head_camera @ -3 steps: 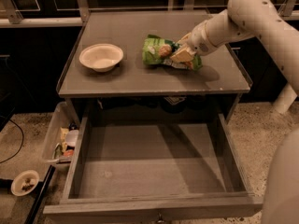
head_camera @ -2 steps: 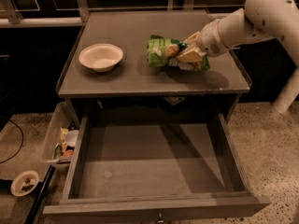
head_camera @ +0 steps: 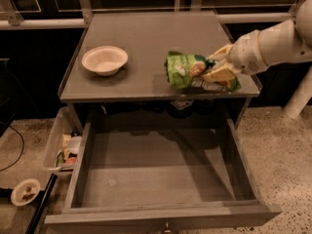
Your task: Place green rice chip bag into top drawer
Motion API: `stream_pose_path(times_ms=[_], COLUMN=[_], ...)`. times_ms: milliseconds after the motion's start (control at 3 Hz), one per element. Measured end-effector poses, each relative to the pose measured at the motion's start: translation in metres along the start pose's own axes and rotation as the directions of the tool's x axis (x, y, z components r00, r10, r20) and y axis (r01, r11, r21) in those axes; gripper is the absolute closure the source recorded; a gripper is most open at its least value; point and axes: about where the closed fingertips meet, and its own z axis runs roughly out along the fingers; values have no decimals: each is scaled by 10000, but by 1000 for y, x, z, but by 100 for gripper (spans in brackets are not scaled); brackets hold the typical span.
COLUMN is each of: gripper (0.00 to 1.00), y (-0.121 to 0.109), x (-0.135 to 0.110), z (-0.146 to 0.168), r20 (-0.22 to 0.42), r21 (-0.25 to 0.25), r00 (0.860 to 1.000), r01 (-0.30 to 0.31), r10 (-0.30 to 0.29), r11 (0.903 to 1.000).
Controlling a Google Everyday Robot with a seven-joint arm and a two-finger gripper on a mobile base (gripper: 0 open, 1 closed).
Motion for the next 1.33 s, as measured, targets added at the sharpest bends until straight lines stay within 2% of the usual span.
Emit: stream_pose_path(times_ms=[333, 667, 1000, 1333], gripper=[100, 100, 100, 100], y=[43, 89, 139, 154], x=[23, 47, 71, 81], z=[-26, -39, -31, -23], r20=[-404, -1123, -1809, -1947], r21=[216, 458, 443, 151], r00=[9991, 9930, 9816, 9784], r01=[-104, -309, -534, -682], r10=[113, 359, 606, 698], r11=[9997, 9985, 9976, 9976])
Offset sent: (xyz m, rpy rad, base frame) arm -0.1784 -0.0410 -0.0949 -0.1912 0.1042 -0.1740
